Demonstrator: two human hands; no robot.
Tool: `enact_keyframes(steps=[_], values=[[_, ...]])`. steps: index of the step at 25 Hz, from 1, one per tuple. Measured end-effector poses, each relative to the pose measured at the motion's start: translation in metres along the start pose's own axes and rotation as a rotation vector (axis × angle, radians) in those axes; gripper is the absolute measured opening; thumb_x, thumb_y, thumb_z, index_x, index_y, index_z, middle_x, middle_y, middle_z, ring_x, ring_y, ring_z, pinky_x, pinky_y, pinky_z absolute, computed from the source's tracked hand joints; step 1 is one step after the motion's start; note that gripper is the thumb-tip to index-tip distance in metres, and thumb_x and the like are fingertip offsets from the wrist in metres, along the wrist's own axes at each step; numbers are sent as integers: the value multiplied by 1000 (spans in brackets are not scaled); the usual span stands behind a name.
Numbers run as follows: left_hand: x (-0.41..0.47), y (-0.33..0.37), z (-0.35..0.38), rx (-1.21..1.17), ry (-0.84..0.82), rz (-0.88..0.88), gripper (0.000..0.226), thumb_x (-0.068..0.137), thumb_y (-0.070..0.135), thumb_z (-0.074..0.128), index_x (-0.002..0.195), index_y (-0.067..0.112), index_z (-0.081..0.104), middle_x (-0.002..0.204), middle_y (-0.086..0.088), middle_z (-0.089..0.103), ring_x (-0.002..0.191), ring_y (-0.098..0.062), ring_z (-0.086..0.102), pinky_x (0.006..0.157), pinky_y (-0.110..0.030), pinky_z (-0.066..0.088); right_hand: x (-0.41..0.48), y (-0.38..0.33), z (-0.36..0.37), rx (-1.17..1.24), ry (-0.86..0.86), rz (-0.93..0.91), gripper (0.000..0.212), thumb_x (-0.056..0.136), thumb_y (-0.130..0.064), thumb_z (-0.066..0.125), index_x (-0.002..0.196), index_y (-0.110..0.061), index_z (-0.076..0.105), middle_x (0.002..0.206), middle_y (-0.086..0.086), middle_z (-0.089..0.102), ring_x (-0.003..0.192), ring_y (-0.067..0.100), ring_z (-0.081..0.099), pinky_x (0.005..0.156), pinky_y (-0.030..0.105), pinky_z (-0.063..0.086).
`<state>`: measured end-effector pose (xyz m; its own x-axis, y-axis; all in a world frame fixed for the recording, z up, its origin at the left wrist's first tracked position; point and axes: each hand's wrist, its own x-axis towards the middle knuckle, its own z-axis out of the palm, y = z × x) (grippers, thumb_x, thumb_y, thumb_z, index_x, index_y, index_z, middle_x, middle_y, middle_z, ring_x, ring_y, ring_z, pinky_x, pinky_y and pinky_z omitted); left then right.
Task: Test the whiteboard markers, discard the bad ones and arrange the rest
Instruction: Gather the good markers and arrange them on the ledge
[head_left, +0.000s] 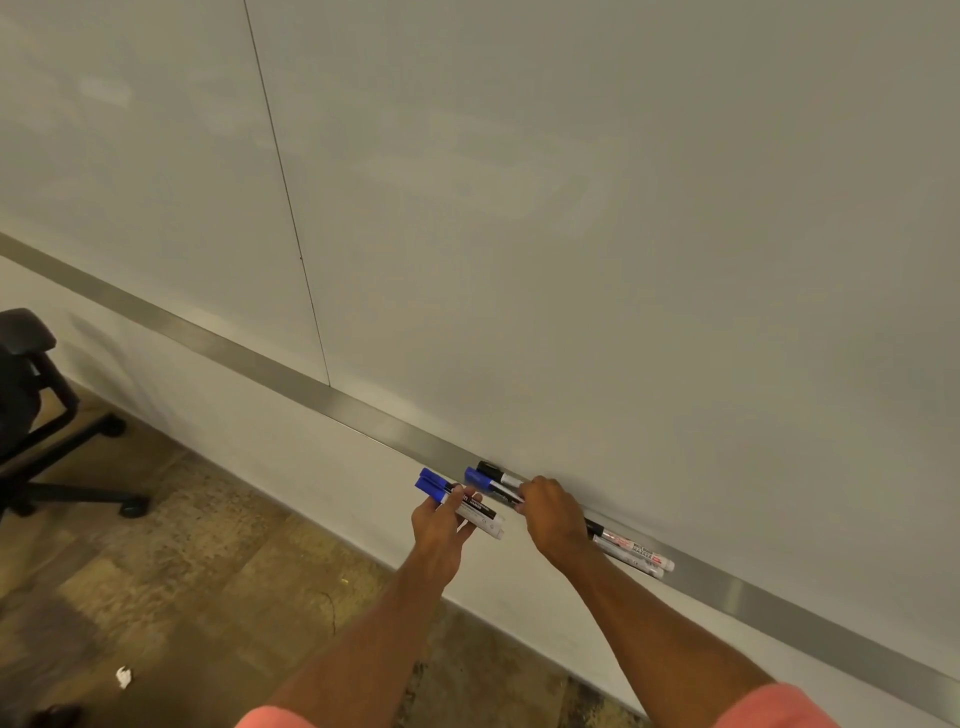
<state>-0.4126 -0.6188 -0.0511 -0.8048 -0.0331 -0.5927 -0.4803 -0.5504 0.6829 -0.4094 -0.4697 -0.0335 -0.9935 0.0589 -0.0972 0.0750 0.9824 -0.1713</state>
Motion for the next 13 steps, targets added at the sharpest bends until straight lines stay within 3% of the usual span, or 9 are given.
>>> enact_keyframes(steps=[3, 13], values=[[2, 1, 0, -10, -5, -6, 12, 90, 8, 58, 100, 1, 56, 97, -19, 67, 87, -32, 67, 67, -39, 55, 2, 1, 4, 25, -36, 5, 22, 96, -21, 52, 112, -9, 62, 111, 9, 60, 102, 23, 58, 81, 34, 49], [-8, -1, 3, -5, -33, -14, 5, 89, 4, 59, 92, 1, 55, 91, -19, 66, 83, -33, 66, 64, -38, 55, 2, 3, -3, 179, -39, 127, 20, 91, -16, 59, 110, -12, 58, 109, 10, 64, 99, 24, 60, 84, 35, 51]])
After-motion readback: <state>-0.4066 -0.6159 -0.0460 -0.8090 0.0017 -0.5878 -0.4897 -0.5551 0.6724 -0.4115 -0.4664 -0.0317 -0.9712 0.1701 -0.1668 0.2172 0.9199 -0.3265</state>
